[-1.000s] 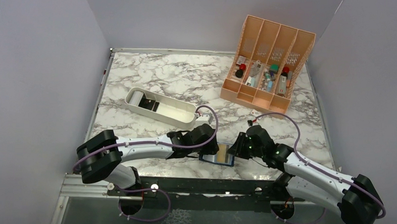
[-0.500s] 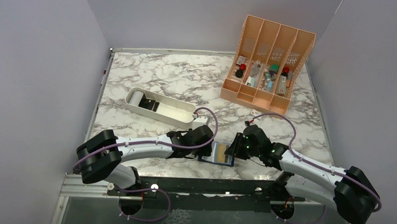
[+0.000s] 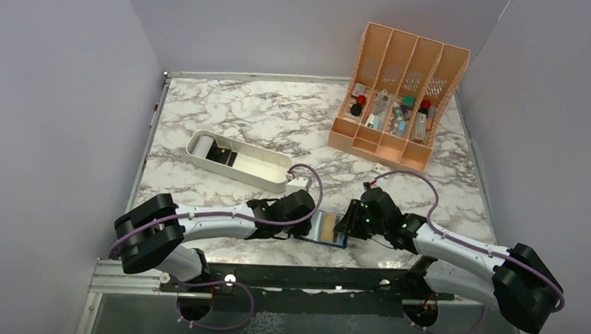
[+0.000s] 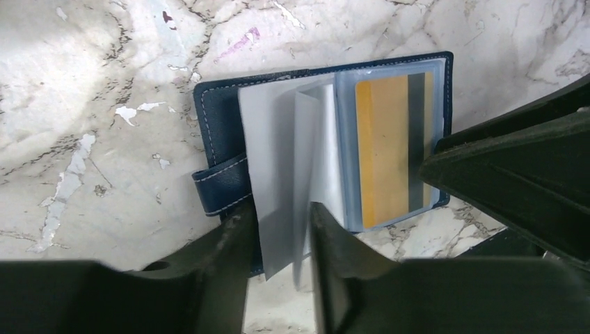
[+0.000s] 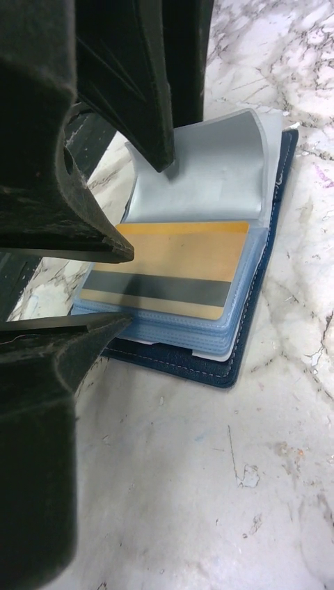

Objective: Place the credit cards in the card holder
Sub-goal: Turn over the card slot in the card holder.

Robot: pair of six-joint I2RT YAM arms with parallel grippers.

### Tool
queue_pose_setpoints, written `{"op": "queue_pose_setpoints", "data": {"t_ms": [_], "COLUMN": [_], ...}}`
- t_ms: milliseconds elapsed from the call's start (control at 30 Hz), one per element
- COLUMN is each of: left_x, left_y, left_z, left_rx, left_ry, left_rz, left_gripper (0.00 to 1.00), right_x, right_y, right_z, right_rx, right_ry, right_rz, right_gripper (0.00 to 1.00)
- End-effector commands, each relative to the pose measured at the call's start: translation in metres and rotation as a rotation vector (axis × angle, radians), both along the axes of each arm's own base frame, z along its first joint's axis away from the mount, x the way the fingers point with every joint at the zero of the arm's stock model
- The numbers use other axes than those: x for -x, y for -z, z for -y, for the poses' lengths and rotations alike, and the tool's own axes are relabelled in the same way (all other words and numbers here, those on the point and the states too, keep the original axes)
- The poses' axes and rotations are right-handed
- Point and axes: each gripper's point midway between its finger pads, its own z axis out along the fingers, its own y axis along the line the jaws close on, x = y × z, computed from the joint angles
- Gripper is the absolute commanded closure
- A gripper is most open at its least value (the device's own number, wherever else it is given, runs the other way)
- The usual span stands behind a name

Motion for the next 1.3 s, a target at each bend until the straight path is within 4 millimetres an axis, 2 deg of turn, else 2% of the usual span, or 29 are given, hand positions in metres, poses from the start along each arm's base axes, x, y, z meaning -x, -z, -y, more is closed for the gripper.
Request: {"op": "queue_pose_setpoints", "data": {"t_ms": [0,133,333,1067,1267], "left_x": [0.004,0.008,0.015,0.018,0.018], "left_y": [0.000,0.002,0.003,0.005,0.012], "left_z": [0.010,0.013,0.021,0.026,0.023], "left_rx": [0.061,0.087,0.141,0.172,0.156], "left_ry": [0.032,0.042,0.057,0.049,0.042], "left_rz": [-0.011,-0.029,-0.061,-0.087,-0.097], "left_gripper": [0.72,0.90,1.00,1.00,1.00], "right_x": [0.002,0.000,0.000,0.002,0.005], "right_y": [0.000,-0.005,-0.008,-0.011,-0.031], "right_z": [-0.006,-0.010,-0.013,-0.023,-0.033], "right_rx": [-0.031,-0.053,-0.076,-0.132,-0.256], "right_ry": [-0.019,-0.026,-0.036,-0.053,-0.073], "right_rz": [0.005,0.021,0.027,0.019,0.066], "right_gripper": [0.62,0.62,0.62,0.55,0.55]}}
